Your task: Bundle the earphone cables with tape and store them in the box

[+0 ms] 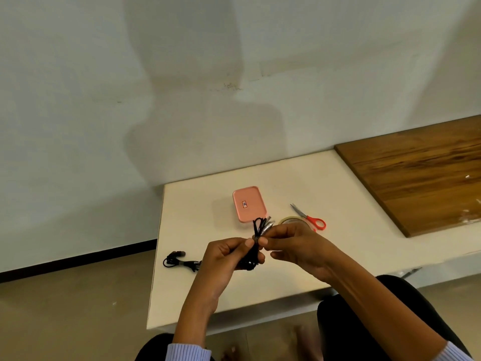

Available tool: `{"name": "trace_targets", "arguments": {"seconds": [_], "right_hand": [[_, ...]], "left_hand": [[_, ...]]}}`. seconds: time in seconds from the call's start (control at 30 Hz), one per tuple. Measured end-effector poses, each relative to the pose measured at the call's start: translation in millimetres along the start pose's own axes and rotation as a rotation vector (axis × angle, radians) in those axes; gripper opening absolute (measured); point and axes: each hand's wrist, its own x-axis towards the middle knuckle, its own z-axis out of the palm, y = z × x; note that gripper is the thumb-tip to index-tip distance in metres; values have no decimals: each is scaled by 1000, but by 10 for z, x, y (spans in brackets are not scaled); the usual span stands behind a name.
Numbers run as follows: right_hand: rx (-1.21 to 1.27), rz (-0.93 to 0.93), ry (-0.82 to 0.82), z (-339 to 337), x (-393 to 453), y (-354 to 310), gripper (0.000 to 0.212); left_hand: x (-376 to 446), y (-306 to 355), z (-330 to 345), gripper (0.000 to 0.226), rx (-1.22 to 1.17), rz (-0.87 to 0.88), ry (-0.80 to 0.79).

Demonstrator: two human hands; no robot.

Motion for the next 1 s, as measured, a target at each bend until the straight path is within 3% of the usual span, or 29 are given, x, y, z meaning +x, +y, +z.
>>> {"name": "trace_targets", "arguments": {"seconds": [0.13, 0.37, 0.57, 0.83, 1.0], "right_hand": [[-46, -51, 100, 43, 14, 69, 16], [70, 26, -100, -67, 9, -53, 23], [68, -8, -77, -7, -9, -14, 17], [-60, -25, 20, 61, -29, 103, 17], [-27, -61, -37, 31, -40, 1, 13]], "left_hand": [[22, 1, 36, 22, 73, 65, 43], [43, 24, 11, 29, -105, -65, 26], [44, 46, 35, 32, -274, -174, -66], [73, 2, -32, 37, -77, -241, -86], [88, 22, -13, 34, -325, -312, -57]]}}
